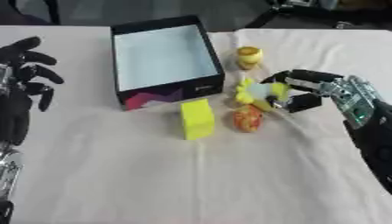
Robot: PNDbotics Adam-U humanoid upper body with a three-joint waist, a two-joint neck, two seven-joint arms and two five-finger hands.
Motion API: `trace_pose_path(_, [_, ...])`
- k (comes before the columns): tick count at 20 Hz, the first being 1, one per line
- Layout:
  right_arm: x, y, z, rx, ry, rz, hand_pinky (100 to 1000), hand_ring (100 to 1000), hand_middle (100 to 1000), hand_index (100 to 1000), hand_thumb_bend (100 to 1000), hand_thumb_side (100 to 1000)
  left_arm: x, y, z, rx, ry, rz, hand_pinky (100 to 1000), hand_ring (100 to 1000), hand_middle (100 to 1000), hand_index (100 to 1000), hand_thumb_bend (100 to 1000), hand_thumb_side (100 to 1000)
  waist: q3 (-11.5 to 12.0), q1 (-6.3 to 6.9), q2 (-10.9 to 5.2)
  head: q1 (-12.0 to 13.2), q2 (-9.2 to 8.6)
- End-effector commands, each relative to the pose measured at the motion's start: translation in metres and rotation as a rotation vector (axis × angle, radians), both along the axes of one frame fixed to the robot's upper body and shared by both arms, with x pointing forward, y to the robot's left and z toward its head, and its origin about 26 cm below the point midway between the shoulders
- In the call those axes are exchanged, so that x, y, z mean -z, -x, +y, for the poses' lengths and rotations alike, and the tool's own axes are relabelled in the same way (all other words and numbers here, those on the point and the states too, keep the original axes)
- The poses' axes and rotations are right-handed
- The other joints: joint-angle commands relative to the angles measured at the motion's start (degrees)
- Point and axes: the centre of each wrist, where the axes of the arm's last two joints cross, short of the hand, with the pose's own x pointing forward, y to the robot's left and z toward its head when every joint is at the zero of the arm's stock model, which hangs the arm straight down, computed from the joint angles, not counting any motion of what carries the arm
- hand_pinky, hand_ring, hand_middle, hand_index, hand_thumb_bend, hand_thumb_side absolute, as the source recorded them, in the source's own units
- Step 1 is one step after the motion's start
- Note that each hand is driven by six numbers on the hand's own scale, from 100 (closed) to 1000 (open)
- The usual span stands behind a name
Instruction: Pick up objects on the table and place them in the box.
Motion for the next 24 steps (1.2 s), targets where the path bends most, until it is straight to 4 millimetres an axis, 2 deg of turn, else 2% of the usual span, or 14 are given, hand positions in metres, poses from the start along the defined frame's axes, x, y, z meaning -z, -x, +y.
trace_pose_path(1, [-0.009, 0.001, -0.006, -0.016, 0.044, -0.019, 788, 719, 666, 827, 100, 248, -0.009, 0.001, -0.001, 0.012, 0.004, -0.032, 100, 472, 562, 819, 100, 828, -0.1, 0.23, -0.2, 0.1, -0.11])
trace_pose_path(2, [-0.009, 0.001, -0.007, -0.01, 0.039, -0.032, 782, 707, 649, 814, 100, 248, -0.009, 0.001, -0.001, 0.012, 0.003, -0.032, 100, 473, 562, 819, 100, 828, -0.1, 0.22, -0.2, 0.2, -0.11])
trace_pose_path(3, [-0.009, 0.001, -0.007, -0.004, 0.036, -0.045, 753, 657, 591, 753, 100, 246, -0.009, 0.001, -0.001, 0.012, 0.003, -0.032, 100, 472, 562, 819, 100, 827, -0.1, 0.21, -0.21, 0.2, -0.11])
trace_pose_path(9, [-0.016, 0.002, -0.009, 0.042, -0.042, -0.208, 616, 478, 376, 503, 100, 210, -0.009, 0.001, -0.001, 0.01, 0.005, -0.034, 100, 471, 562, 819, 100, 827, -0.1, 0.16, -0.38, 0.3, -0.11])
trace_pose_path(11, [-0.022, 0.003, -0.009, 0.041, -0.082, -0.279, 590, 451, 341, 468, 100, 202, -0.009, 0.002, 0.0, 0.009, 0.005, -0.033, 100, 471, 562, 819, 100, 826, -0.2, 0.09, -0.47, 0.4, -0.11])
trace_pose_path(16, [-0.049, 0.007, -0.007, 0.021, -0.194, -0.421, 578, 432, 312, 444, 100, 201, -0.008, 0.002, 0.0, 0.007, 0.005, -0.034, 100, 470, 562, 819, 100, 826, -0.3, -0.09, -0.62, 0.5, -0.11])
trace_pose_path(24, [-0.112, 0.009, 0.004, -0.038, -0.368, -0.537, 585, 429, 302, 436, 100, 237, -0.01, 0.002, -0.002, 0.022, 0.005, -0.041, 100, 471, 562, 819, 100, 825, 0.5, -0.32, -0.52, 0.0, -0.11])
